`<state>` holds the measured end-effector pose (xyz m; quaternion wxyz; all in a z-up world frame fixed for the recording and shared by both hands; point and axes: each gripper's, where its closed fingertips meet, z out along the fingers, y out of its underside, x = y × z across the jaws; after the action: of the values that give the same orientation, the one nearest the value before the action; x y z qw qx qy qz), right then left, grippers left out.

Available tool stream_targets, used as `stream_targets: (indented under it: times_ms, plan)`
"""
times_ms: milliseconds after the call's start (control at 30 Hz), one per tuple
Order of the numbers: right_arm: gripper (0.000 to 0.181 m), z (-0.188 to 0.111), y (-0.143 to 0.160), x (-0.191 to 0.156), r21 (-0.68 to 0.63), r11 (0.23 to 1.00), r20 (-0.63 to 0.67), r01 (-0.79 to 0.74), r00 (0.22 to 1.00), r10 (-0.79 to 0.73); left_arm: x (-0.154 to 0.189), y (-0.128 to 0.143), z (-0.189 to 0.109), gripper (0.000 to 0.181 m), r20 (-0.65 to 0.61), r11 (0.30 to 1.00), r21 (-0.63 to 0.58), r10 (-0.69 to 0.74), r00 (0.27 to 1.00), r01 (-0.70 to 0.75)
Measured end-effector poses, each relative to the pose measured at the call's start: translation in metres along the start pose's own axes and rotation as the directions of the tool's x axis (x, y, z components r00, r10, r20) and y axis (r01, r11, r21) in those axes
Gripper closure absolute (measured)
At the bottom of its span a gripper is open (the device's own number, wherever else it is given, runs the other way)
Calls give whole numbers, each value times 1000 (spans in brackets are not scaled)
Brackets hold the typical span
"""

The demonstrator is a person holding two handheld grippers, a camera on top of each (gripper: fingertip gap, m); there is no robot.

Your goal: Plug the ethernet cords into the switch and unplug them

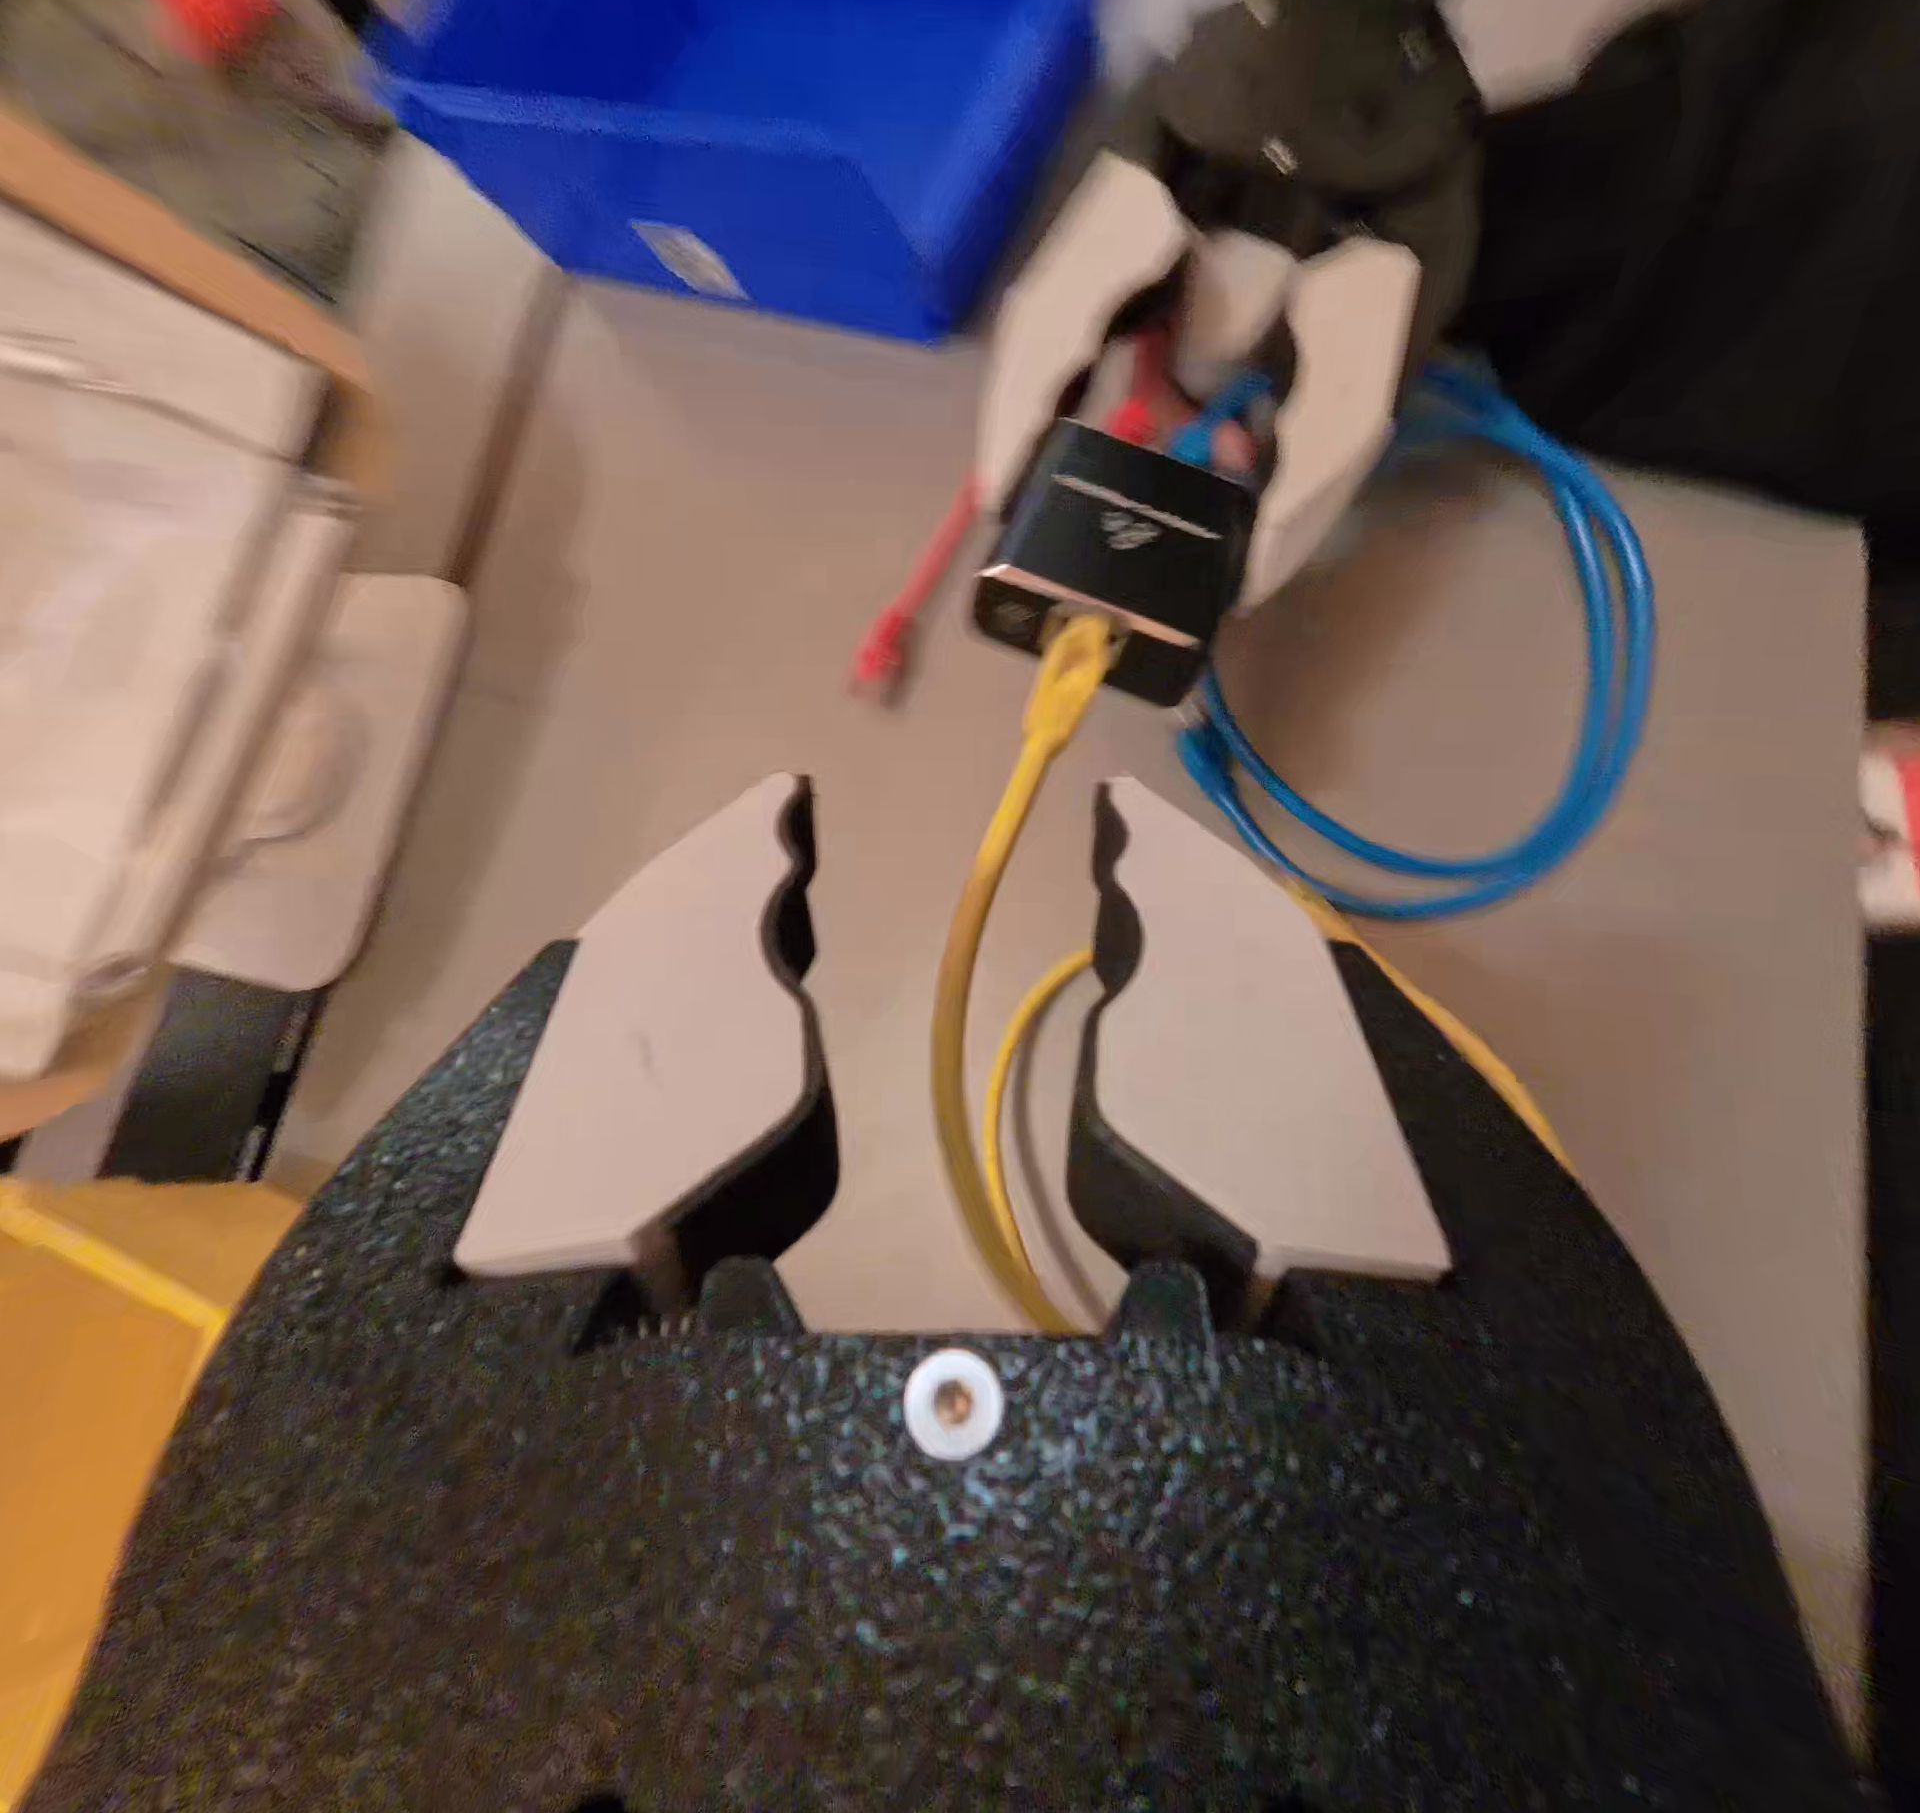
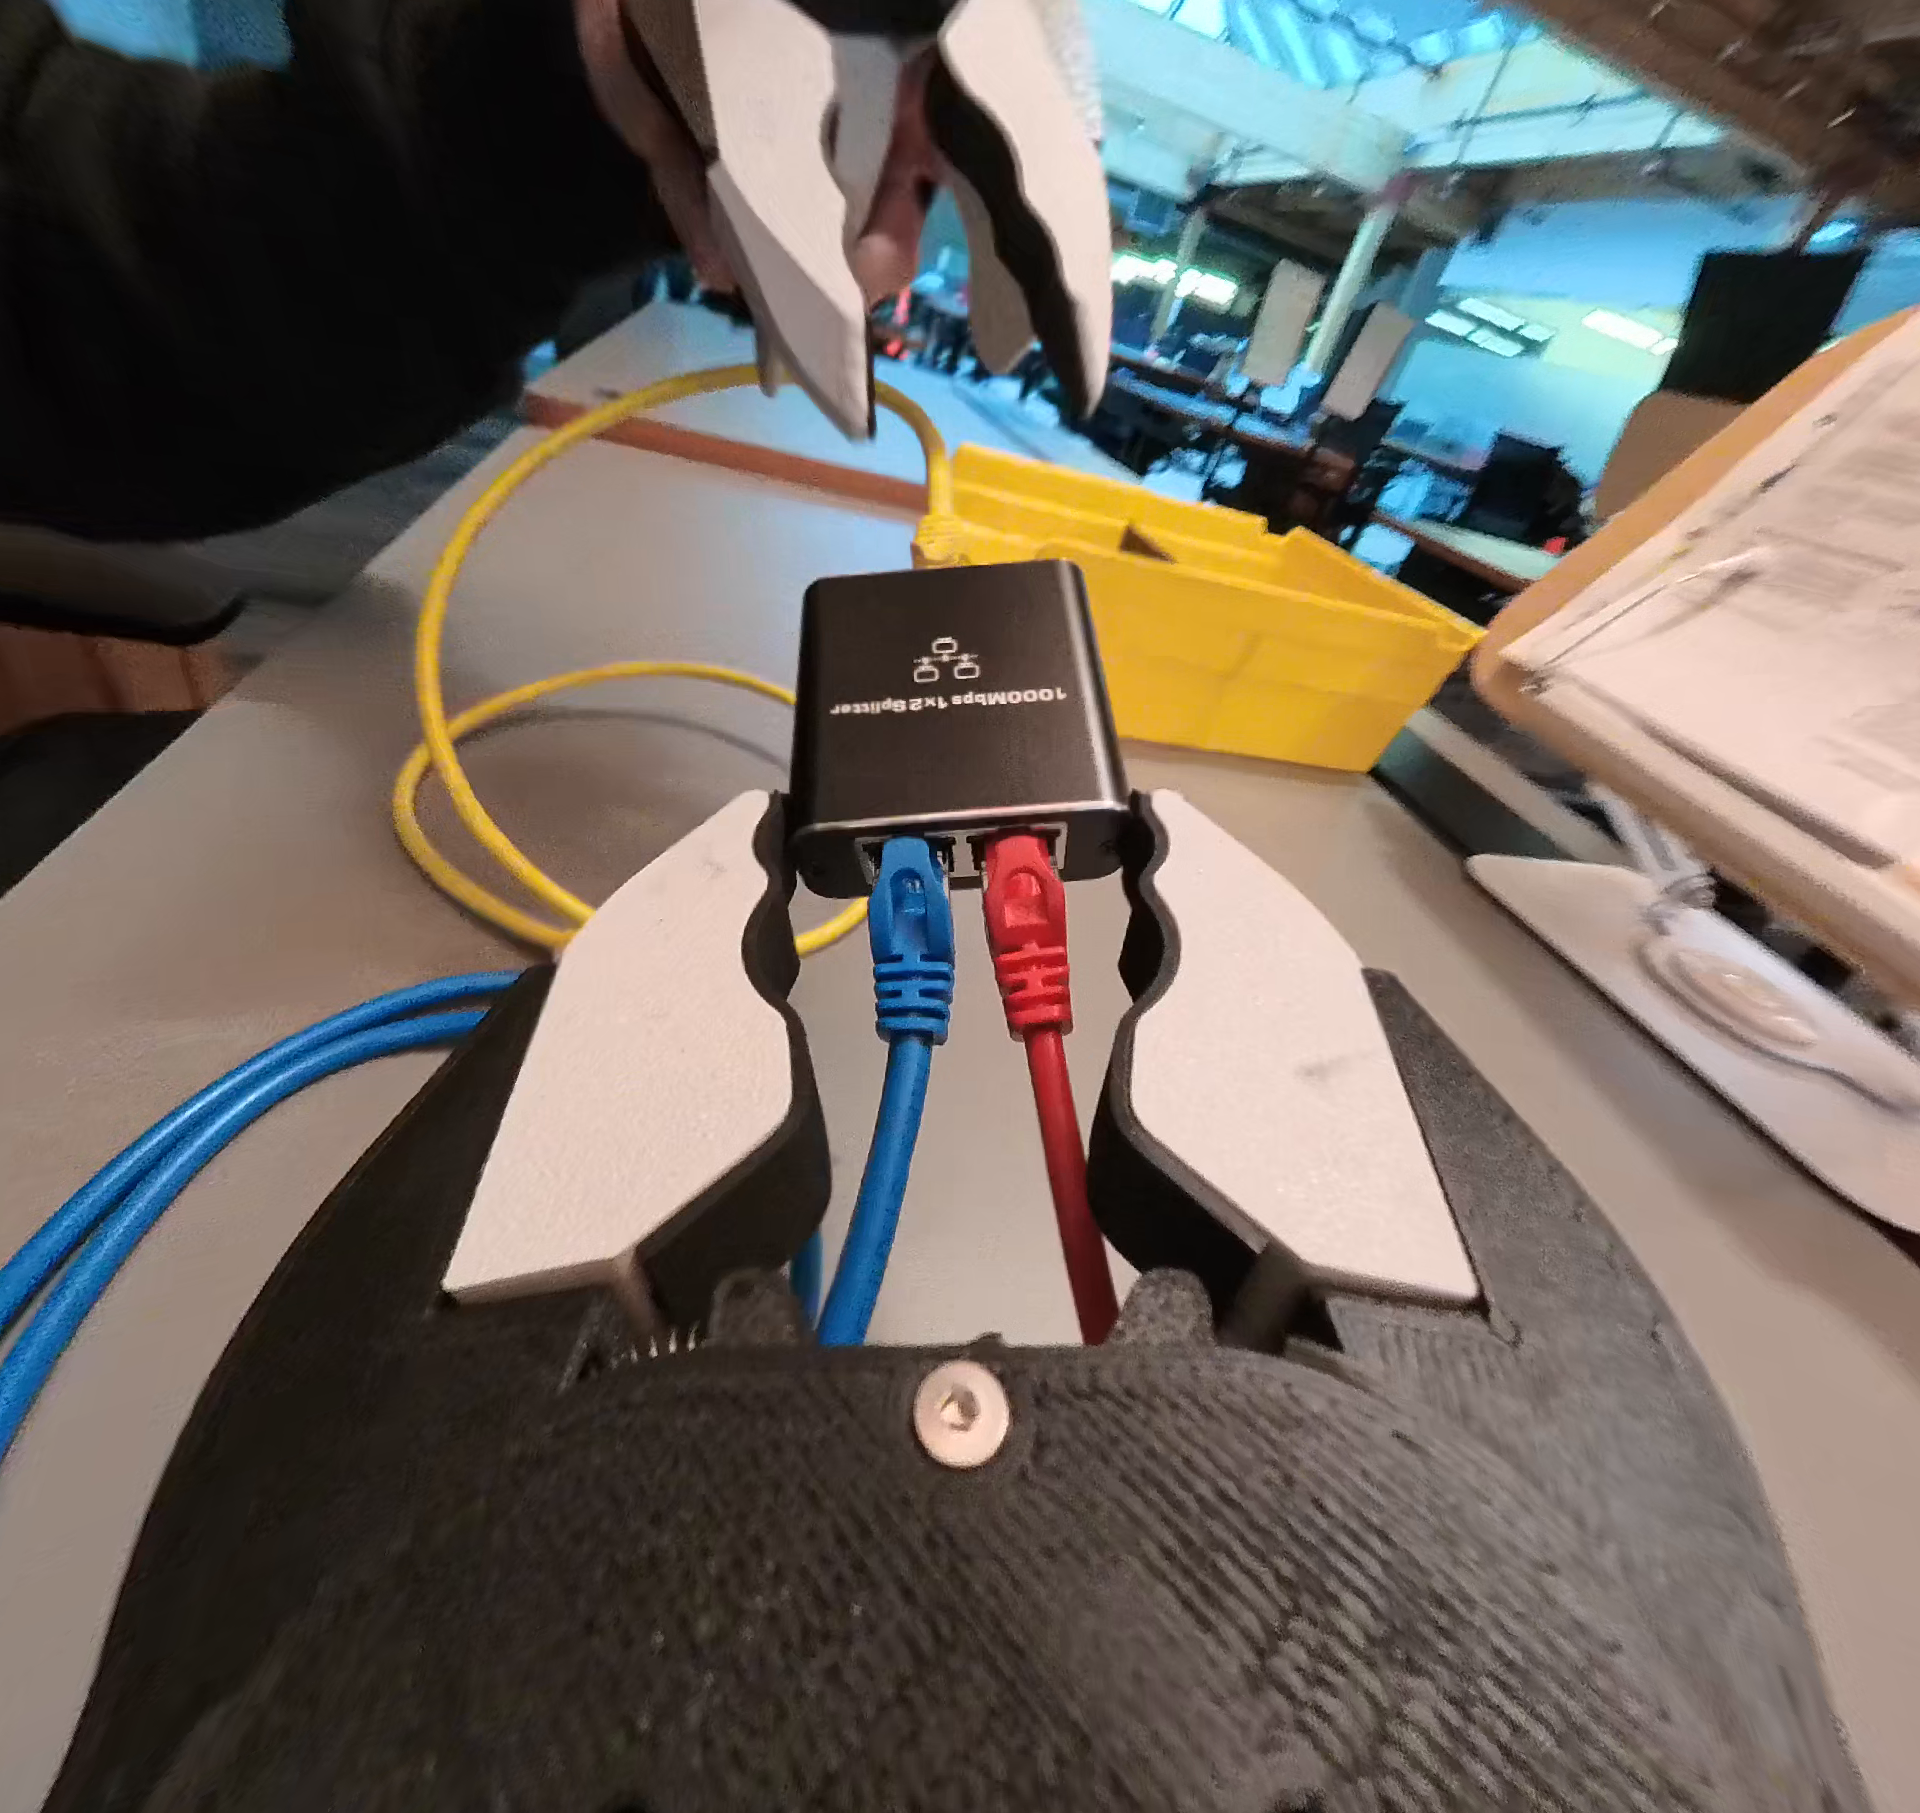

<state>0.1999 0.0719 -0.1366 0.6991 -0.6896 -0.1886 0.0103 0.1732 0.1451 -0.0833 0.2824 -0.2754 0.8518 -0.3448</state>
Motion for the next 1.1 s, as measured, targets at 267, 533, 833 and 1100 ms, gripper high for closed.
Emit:
stream_targets:
  times_ms: [267,533,833,1100]
  plan:
    - [120,-65,-106,51,290,950,-310,118,950,-24,-85,97,-83,127,292,681,661,-620,728,315]
    - [120,-153,-242,134,-79,916,-604,393,712,-358,-59,120,-33,129,230,683,645,-601,766,342]
    - [119,-238,-217,248,-717,654,-541,240,398,-740,-45,114,-32,133,188,687,659,-544,818,307]
    - [119,-255,-74,292,-972,202,-234,-118,436,-869,-41,111,-40,133,158,656,698,-532,832,287]
